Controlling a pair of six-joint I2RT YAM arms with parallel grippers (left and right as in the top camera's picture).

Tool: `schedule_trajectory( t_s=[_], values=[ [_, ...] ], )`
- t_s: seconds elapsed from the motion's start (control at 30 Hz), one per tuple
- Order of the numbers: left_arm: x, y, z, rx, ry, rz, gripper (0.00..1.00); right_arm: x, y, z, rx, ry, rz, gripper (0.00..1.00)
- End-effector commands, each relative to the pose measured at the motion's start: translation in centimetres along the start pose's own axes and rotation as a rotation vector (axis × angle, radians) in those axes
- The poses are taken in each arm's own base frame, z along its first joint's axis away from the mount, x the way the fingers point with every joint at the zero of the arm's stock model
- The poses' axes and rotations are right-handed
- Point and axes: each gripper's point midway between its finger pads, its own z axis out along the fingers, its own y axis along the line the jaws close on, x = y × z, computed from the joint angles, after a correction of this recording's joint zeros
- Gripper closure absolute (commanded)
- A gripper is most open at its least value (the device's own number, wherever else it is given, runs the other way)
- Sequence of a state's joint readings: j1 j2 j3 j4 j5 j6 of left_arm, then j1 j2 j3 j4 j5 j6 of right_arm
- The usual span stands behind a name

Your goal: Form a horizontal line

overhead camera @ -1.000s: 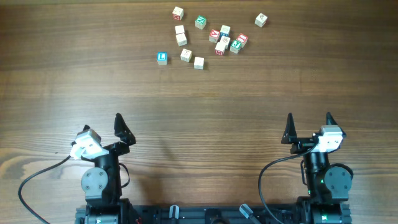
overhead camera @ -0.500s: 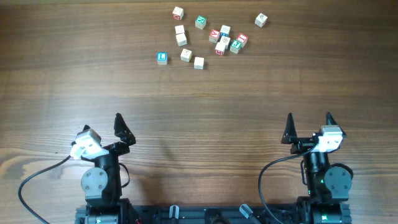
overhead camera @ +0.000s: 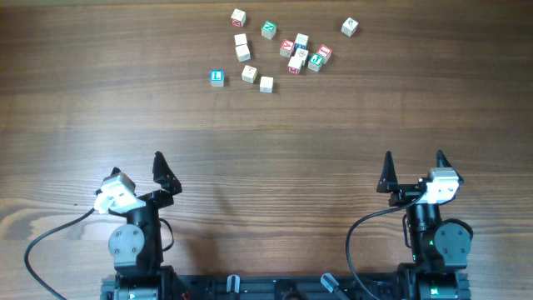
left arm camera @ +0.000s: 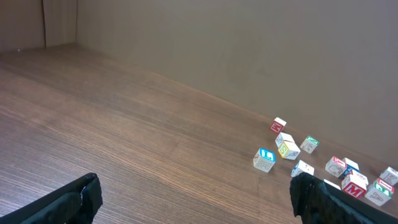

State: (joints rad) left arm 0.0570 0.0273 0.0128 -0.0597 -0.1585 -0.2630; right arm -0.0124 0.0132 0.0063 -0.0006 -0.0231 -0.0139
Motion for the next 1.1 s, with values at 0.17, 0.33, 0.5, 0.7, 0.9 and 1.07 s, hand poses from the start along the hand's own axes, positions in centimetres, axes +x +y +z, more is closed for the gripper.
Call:
schedule_trajectory(
  t_s=[0.17,0.33,0.5,0.7,0.9,1.07],
  values=[
    [0.4,-0.1,0.1,0.004,0.009,0.019,0.00,0.1,0.2,0.0,-0.011,0.003,-0.012,0.00],
    [0.4,-0.1,0.1,0.004,0.009,0.018,0.00,0.1,0.2,0.0,-0.011,0.003,-0.011,0.00],
    [0.4,-0.1,0.1,0.005,0.008,0.019,0.00,0.1,0.2,0.0,-0.011,0.003,-0.012,0.00],
    [0.3,-0.1,0.1,0.005,0.008,0.019,0.00,0.1,0.2,0.0,-0.011,0.003,-0.011,0.00],
    [-0.7,-3.0,-0.5,0.155,0.013,0.030,0.00,0.1,0.2,0.0,-0.011,0.003,-0.011,0.00],
    [-8.3,-6.2,-3.4,0.200,0.070,0.032,0.00,0.1,0.2,0.0,-0.011,0.003,-0.011,0.00]
  ],
)
